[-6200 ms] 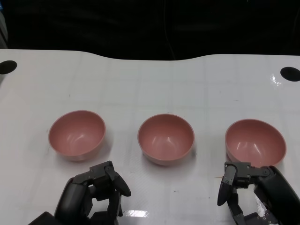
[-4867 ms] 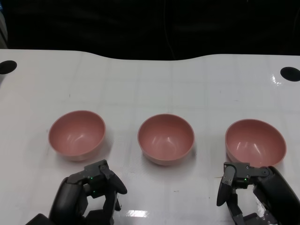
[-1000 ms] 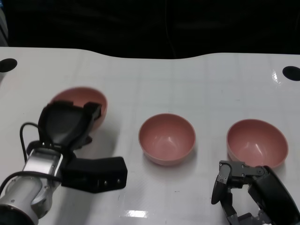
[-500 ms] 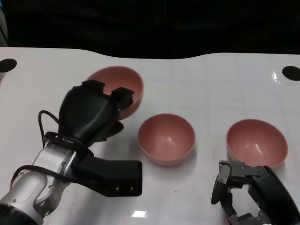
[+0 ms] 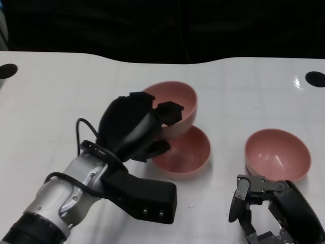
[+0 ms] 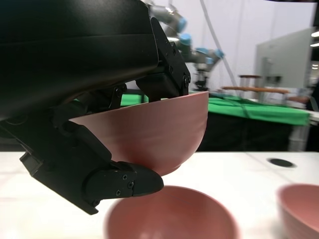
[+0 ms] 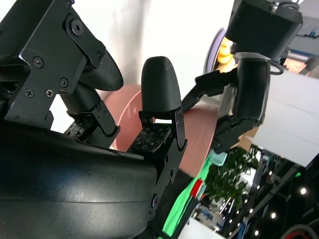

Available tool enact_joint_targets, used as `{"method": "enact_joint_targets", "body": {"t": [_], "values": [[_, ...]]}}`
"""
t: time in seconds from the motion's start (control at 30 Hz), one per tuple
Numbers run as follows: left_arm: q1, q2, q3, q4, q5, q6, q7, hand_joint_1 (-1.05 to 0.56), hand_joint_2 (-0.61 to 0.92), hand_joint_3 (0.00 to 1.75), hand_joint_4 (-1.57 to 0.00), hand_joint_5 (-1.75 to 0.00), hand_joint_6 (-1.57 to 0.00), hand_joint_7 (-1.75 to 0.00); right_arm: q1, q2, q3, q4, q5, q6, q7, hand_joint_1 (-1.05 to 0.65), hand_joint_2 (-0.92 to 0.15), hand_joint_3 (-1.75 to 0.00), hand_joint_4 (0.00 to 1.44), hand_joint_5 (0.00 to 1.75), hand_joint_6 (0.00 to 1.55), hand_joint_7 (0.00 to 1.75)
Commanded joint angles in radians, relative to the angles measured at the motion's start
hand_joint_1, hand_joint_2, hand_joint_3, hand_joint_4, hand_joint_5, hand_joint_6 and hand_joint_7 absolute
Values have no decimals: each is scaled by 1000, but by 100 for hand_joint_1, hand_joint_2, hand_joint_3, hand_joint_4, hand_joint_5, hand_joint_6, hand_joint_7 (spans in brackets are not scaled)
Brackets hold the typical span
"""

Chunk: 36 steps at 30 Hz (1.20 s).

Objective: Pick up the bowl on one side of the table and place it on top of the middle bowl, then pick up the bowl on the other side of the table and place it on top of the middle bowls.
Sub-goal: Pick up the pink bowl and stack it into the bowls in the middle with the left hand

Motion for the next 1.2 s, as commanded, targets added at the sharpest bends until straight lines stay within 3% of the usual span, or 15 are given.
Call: {"method": "enact_joint_targets", "body": {"t": [0.03,0.1,0.13,0.2,0.23,0.3,0.43,0.6,0.73,0.77,0.8,0.9,0.97,1.07,1.2], "values": [[-47,3,-22,47,32,-2,-5,-19,40,83,-96,-175,-88,-138,3,-14,-2,-7,2,-3,0,2,-10,-175,98,174,88,144],[-62,-5,-36,71,47,-3,3,-20,41,79,-95,-175,-88,-135,2,-16,-3,-4,3,-8,2,1,-10,-175,98,174,88,144],[-69,-10,-43,84,52,-5,8,-22,46,60,-95,-175,-95,-106,1,-18,-3,-1,4,-13,4,0,-10,-175,98,174,88,144],[-86,-22,-56,113,58,-8,3,-26,56,33,-96,-175,-106,-74,0,-21,-5,-3,2,-15,4,0,-10,-175,98,174,88,145],[-94,-26,-63,127,61,-8,-1,-26,62,21,-94,-175,-110,-60,2,-22,-5,-8,1,-7,4,-1,-10,-175,98,174,88,145],[-107,-30,-75,148,68,-3,-6,-24,67,16,-93,-175,-114,-55,5,-23,-6,-17,2,3,3,-1,-10,-175,97,174,88,145],[-123,-32,-92,193,73,-20,5,-23,74,14,-94,-175,-97,-105,7,-22,-5,-15,12,2,8,0,-10,-175,97,175,88,144],[-133,-33,-109,240,71,-32,-32,-26,84,25,-90,-175,-96,-99,9,-21,-5,-17,10,2,9,1,-10,-175,97,175,87,145],[-133,-44,-104,283,19,-60,-91,-24,84,26,-83,-170,-86,-112,9,-19,-4,-17,0,-2,4,1,-10,-175,97,174,87,145],[-135,-45,-102,291,-7,-68,-132,-25,89,24,-75,-128,-76,-86,8,-18,-4,-15,1,-4,5,2,-10,-175,96,174,87,144],[-136,-45,-101,295,-25,-73,-161,-26,90,23,-73,-106,-74,-59,7,-18,-4,-14,2,-6,5,3,-10,-175,96,174,88,144],[-133,-43,-103,284,-47,-62,-215,-26,92,22,-70,-84,-74,-32,5,-19,-4,-12,0,-10,5,3,-10,-175,96,175,88,144],[-124,-39,-111,264,-48,-42,-256,-46,92,28,-42,-47,-49,-8,2,-18,-4,-6,11,-13,11,4,-10,-175,96,175,87,144],[-112,-36,-113,237,-46,-21,-290,-60,92,32,-25,-30,-33,-1,2,-19,-4,-6,16,-7,15,5,-10,-175,95,175,87,144],[-98,-28,-110,196,-52,-2,-336,-73,92,43,-15,-25,-25,0,1,-20,-6,-7,14,-5,15,4,-11,-174,94,175,87,144]]}}
